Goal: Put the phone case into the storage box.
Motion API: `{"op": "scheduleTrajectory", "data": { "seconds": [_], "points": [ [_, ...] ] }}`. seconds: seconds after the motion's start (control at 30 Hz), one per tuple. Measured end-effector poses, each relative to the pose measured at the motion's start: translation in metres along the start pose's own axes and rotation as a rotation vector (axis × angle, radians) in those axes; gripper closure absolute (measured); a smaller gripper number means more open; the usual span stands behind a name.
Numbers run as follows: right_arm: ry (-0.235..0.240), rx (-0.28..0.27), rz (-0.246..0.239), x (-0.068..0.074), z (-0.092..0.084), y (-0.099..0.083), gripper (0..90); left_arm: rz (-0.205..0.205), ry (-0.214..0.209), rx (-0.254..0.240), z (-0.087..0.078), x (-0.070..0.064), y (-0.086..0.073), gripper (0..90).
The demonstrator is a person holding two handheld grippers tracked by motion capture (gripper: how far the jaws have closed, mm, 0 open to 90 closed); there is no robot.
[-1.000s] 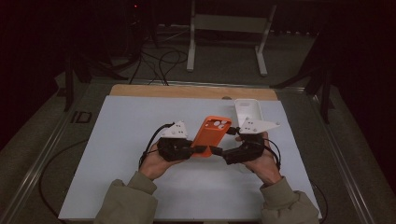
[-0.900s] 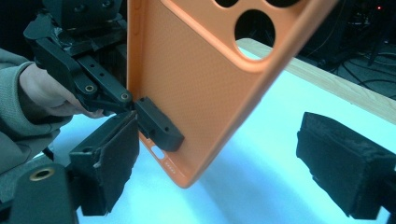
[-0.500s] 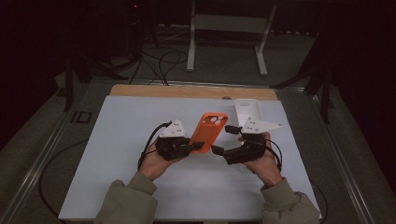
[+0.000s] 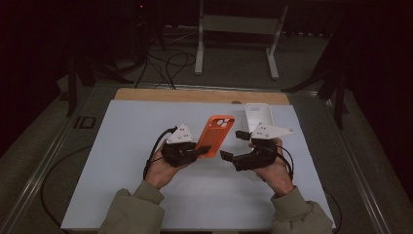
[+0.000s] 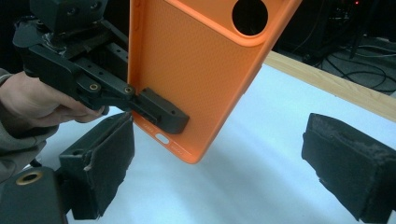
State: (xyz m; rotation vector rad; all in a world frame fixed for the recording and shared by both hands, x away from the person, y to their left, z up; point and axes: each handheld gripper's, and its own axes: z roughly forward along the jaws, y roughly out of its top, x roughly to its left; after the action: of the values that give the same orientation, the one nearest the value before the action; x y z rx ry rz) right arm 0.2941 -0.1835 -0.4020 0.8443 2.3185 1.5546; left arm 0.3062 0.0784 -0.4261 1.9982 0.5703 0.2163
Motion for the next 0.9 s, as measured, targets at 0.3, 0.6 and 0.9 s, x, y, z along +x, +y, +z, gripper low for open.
{"op": "scheduleTrajectory", "data": {
  "seconds": [0.3, 0.6, 0.9],
  "points": [
    [-0.014, 0.001, -0.002, 0.0015, 0.0004, 0.0001, 9.4, -0.017, 0.041, -0.016, -0.0011, -0.0005, -0.0004, 86.2],
    [-0.024, 0.002, 0.003, 0.0026, 0.0020, -0.0022, 9.4, -0.049, 0.091, -0.039, -0.0026, 0.0028, -0.0039, 86.2],
    [-0.037, 0.000, 0.013, 0.0025, 0.0030, -0.0015, 9.5, -0.068, 0.129, -0.051, -0.0043, 0.0054, -0.0075, 86.2]
  ]
}}
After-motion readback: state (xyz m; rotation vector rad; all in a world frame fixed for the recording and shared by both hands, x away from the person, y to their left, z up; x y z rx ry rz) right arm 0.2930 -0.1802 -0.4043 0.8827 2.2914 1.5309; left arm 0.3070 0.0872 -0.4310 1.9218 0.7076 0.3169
